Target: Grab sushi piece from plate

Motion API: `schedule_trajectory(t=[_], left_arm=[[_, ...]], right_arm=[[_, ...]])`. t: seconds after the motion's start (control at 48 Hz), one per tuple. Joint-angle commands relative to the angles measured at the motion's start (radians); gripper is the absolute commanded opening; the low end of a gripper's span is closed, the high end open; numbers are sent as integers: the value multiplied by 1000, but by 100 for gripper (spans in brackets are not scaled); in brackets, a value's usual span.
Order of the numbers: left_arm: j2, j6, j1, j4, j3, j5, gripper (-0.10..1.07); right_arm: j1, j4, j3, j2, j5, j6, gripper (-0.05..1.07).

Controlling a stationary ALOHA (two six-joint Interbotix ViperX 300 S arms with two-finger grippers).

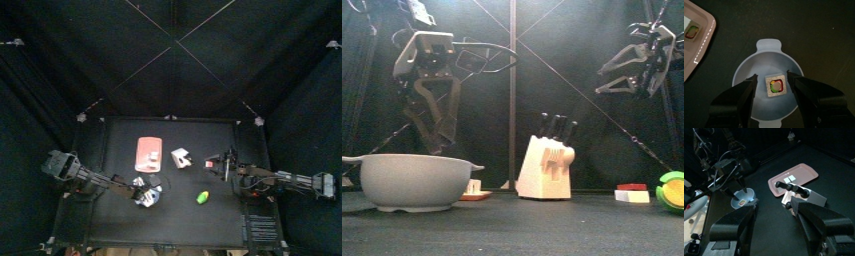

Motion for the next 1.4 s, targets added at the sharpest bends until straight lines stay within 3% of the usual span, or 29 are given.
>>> schedule_trajectory(t=[0.0,0.354,0.688,1.208,1.375], left_arm=[[-51,-35,29,32,-12,21,86],[-64,-247,215,140,-12,81,87],[9,-383,285,187,-12,87,88],[114,-390,445,245,-86,77,89],[133,-388,488,253,-100,29,95]], right_arm=[[-3,14,-9,11,-6,0,88],[-2,32,-8,11,-6,0,88],[-3,28,-8,11,-8,-2,88],[-29,26,-2,11,-6,-2,88],[-35,26,0,11,-8,-2,88]])
